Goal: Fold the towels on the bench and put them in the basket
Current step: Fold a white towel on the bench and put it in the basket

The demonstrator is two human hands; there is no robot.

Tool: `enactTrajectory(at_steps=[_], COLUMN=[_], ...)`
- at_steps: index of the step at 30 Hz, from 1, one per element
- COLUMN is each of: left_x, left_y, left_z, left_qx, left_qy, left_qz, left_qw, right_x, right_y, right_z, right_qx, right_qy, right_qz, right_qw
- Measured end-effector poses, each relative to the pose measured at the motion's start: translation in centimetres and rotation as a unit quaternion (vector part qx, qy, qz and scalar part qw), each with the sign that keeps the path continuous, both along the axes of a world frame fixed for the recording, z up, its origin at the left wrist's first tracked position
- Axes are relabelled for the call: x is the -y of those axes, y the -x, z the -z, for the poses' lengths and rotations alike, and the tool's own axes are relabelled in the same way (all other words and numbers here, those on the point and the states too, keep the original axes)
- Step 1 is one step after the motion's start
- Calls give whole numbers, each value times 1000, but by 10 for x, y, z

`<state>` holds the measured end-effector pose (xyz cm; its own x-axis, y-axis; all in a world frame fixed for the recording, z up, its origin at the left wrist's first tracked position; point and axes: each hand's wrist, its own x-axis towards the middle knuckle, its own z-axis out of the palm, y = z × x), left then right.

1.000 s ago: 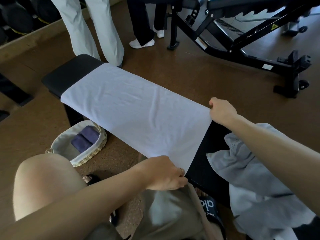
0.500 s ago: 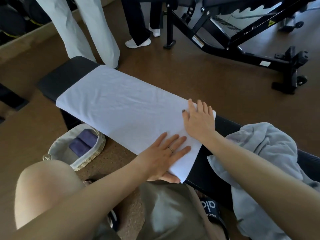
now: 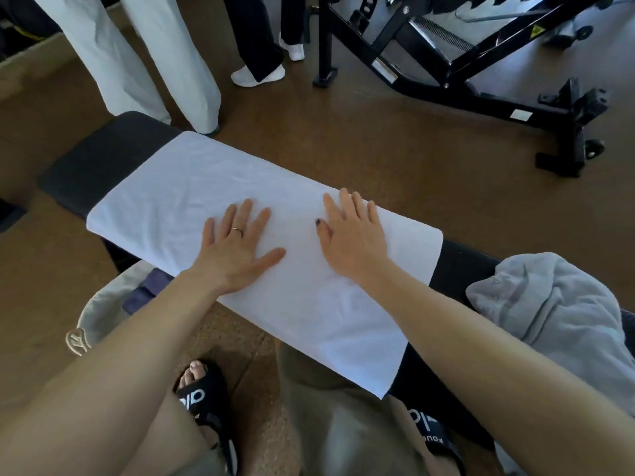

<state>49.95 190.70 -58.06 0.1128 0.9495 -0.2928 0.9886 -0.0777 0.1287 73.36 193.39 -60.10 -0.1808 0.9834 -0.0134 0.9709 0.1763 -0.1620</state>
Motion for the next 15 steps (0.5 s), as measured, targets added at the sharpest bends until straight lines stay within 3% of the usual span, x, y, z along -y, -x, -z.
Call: enactTrajectory(at_steps=[7, 11, 15], left_x=[1, 6, 45], left_y=[5, -17, -81], left_z=[6, -3, -11], left_qx=[2, -25, -29], left_qy=[-12, -37, -36], left_qz=[13, 17, 214], left_qw=[1000, 999, 976], right_x=[14, 11, 24], right_y=[-80, -79, -61], right_z=[-9, -20, -8], right_qx=[3, 8, -12], right_qy=[44, 28, 9], right_qz=[134, 119, 25], right_qw=[990, 992, 1000])
